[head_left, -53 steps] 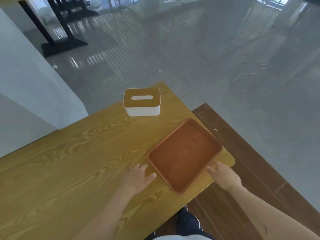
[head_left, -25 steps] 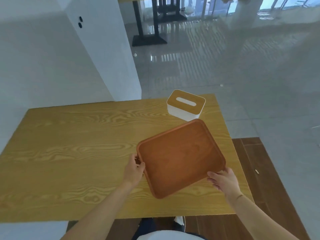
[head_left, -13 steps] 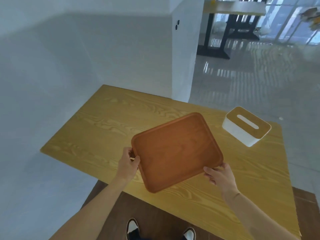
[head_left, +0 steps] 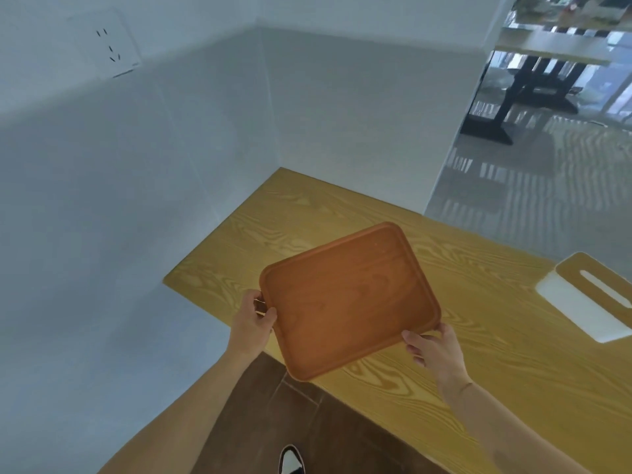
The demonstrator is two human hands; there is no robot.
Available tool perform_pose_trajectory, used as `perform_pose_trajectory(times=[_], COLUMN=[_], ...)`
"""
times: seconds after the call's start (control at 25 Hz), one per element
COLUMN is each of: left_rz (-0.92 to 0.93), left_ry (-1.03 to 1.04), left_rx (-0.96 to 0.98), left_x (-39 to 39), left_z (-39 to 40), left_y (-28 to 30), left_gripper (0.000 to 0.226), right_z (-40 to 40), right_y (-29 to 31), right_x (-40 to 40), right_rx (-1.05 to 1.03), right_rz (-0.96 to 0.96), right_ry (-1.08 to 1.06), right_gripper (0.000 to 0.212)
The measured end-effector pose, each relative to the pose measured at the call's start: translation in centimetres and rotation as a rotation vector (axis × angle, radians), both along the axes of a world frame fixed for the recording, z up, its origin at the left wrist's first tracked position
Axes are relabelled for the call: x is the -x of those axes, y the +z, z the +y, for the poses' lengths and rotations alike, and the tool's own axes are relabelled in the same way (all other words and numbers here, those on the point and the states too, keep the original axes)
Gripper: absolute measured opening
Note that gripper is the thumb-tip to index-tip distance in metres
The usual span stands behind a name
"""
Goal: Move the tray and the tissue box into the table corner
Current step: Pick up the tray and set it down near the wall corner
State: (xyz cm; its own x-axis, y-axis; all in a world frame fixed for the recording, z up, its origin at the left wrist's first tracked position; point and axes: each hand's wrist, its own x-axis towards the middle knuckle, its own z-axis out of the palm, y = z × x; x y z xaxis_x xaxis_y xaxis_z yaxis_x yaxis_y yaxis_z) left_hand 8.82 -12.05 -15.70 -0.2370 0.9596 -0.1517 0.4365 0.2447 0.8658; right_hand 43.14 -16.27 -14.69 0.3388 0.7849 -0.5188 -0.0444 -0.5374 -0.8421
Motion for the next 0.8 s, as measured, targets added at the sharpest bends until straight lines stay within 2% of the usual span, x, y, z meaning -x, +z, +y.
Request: perform_pose_trajectory(times=[0.36, 0.8], left_rz=[0.023, 0.070], left_ry=[-0.128, -0.257], left_rx=[-0.010, 0.029], left_x=[6.4, 4.2], left_z=[4.6, 13.5], left_y=[0.1, -1.9], left_gripper=[0.021, 0.020], right_z=[1.7, 6.7], right_y=[-0.5, -3.9], right_x=[6.1, 5.4], right_rx=[0.035, 0.118], right_rz=[-0.022, -0.053], right_ry=[-0.071, -0.211], right_gripper=[0.048, 0.052])
